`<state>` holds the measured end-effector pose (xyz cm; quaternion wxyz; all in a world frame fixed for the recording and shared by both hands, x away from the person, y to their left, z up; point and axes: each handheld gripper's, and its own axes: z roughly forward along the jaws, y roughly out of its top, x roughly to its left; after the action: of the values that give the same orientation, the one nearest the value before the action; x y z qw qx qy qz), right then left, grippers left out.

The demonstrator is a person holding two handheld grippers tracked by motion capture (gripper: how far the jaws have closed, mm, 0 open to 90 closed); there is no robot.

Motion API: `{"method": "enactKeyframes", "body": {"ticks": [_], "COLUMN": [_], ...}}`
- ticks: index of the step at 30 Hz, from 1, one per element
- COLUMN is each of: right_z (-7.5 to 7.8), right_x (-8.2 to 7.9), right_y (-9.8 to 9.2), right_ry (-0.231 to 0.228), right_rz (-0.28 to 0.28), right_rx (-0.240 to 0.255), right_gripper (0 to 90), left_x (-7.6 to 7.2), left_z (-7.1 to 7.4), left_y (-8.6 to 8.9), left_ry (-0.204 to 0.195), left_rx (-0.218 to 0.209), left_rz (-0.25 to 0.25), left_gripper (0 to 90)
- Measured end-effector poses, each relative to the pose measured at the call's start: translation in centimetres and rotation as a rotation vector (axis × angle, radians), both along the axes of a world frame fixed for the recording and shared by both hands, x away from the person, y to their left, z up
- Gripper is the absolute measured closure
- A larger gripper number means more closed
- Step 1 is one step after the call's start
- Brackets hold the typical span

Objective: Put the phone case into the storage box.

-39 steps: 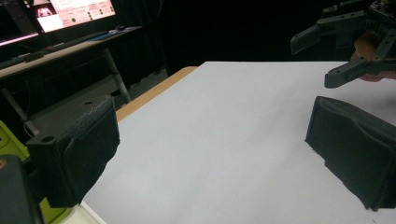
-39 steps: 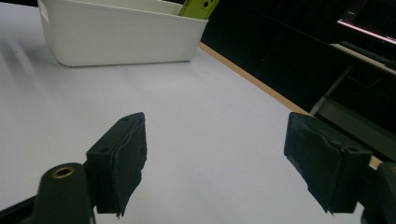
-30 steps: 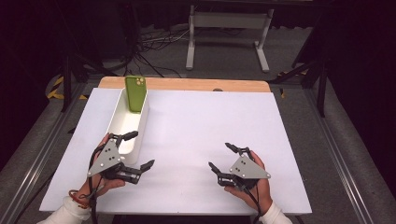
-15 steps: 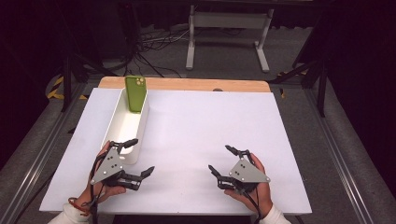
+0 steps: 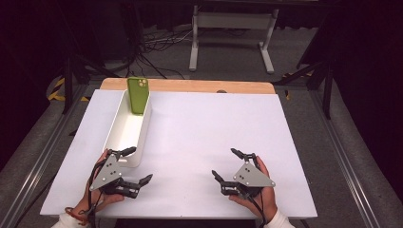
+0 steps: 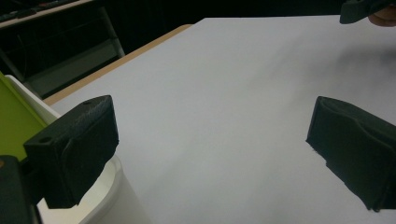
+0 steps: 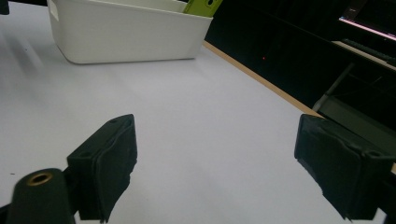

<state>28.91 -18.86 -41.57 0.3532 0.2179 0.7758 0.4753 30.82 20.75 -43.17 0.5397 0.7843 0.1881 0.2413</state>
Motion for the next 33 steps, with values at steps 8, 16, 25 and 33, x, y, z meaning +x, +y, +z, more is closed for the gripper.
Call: {"method": "enactKeyframes", "body": {"ticks": [8,16,25,33], "right_z": [-0.13,-0.15,-0.02,-0.16], "right_x": [0.0,-0.13,-0.21,-0.08], "right_y": [-0.02,-0.03,0.31,0.41], "right_ry": [-0.002,-0.005,-0.003,-0.001], "right_rz": [-0.004,-0.003,-0.006,-0.001], "right_rx": [-0.005,-0.011,-0.016,-0.028], "right_gripper": [13.9,14.1,14.1,14.3], "left_x": [-0.16,-0.28,-0.55,-0.42], "left_z": [-0.09,0.06,0.16,0.09], "left_y": [-0.22,-0.2,0.15,0.02], "left_ry": [-0.006,-0.011,-0.009,-0.005], "left_rx": [0.006,-0.004,-0.018,-0.001], "left_rz": [-0.004,-0.007,-0.015,-0.024], "left_gripper": [3.1,3.4,3.4,3.5]}}
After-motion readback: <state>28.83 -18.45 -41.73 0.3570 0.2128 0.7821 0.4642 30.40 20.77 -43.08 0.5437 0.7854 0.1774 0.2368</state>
